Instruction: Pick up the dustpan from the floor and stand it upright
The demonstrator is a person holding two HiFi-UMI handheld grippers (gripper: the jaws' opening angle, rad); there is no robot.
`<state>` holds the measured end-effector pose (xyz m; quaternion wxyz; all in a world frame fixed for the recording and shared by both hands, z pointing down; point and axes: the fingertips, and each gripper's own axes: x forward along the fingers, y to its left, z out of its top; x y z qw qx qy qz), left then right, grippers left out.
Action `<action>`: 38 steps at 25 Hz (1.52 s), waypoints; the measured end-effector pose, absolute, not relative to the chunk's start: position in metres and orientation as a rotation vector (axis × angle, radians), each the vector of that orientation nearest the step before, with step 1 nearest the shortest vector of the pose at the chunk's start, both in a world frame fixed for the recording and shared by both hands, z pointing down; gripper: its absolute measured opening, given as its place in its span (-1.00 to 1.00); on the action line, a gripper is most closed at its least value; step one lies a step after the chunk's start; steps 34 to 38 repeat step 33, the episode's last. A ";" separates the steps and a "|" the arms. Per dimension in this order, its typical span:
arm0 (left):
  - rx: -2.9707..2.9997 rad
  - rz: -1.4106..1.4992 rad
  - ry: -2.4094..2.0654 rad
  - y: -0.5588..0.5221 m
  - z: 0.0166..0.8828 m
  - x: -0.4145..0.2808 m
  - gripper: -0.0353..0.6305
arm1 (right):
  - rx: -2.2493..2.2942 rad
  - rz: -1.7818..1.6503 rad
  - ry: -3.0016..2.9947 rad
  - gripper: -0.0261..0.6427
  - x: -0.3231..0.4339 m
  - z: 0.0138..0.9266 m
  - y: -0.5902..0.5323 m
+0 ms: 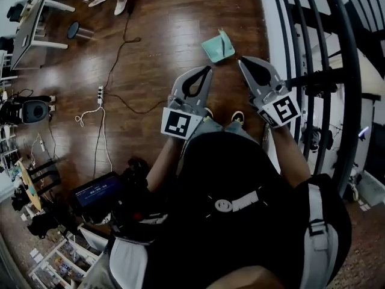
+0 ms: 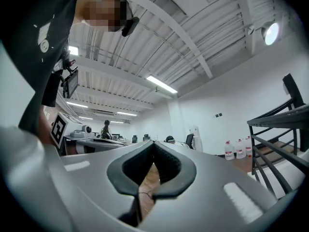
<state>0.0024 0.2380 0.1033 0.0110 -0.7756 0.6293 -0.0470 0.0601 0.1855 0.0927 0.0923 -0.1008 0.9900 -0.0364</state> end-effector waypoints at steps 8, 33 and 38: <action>-2.488 -0.068 1.937 0.238 0.108 -0.017 -0.85 | -0.379 -0.074 3.048 -0.92 0.032 0.110 0.202; -2.508 -0.008 1.911 0.245 0.101 -0.030 -0.85 | -0.393 0.015 3.113 -0.92 0.011 0.114 0.223; -2.508 -0.008 1.911 0.245 0.101 -0.030 -0.85 | -0.393 0.015 3.113 -0.92 0.011 0.114 0.223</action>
